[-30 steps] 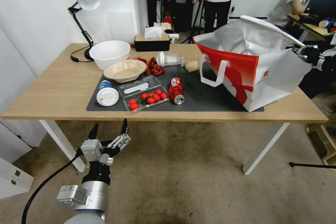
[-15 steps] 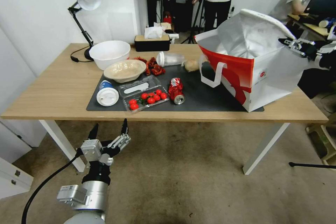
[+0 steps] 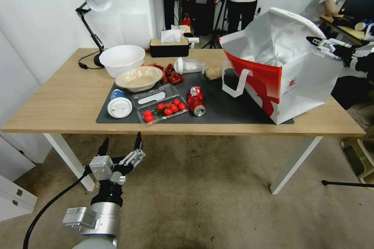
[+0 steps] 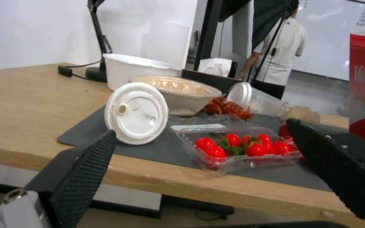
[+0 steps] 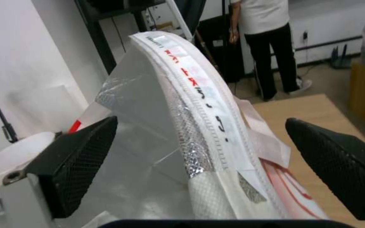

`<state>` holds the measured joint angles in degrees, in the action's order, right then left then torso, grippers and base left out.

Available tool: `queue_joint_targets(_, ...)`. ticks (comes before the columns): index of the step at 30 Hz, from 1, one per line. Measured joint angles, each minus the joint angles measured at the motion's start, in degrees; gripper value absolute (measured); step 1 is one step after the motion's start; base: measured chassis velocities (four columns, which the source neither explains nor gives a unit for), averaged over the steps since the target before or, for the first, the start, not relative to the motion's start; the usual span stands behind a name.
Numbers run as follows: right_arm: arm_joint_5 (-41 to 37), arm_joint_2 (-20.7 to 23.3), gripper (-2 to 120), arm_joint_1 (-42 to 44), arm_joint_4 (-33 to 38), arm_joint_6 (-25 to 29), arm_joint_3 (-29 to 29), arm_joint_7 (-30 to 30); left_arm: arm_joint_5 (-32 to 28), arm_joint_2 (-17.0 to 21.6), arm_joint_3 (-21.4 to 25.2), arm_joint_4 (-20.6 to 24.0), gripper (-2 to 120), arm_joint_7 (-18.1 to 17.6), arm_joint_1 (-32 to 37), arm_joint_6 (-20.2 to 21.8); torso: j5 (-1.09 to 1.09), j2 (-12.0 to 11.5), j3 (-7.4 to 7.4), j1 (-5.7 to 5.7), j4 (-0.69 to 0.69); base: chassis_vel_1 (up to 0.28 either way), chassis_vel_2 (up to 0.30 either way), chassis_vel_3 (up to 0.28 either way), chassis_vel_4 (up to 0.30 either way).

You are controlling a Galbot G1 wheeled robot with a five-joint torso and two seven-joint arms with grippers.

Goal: Pick up the food delivery bag from the floor and place it on the table.

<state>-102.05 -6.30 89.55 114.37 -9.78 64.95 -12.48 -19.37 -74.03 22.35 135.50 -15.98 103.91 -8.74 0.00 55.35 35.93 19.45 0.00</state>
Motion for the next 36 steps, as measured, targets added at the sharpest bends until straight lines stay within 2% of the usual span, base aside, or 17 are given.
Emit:
queue_joint_targets(16,14.5,2.4,100,0.9,-2.2,5.0,-0.1,0.9,0.5,0.2,0.0,-0.1,100,0.1,0.1,-0.6,0.00,0.0,0.00,0.01,0.00,0.000,0.000,0.000,0.000)
queue_joint_targets(36,16.8,2.2,100,1.2,-2.0,7.4,-0.2,1.1,0.5,0.3,0.0,-0.2,100,0.1,0.0,-0.7,0.00,0.0,0.00,0.00,0.00,0.000,0.000,0.000,0.000)
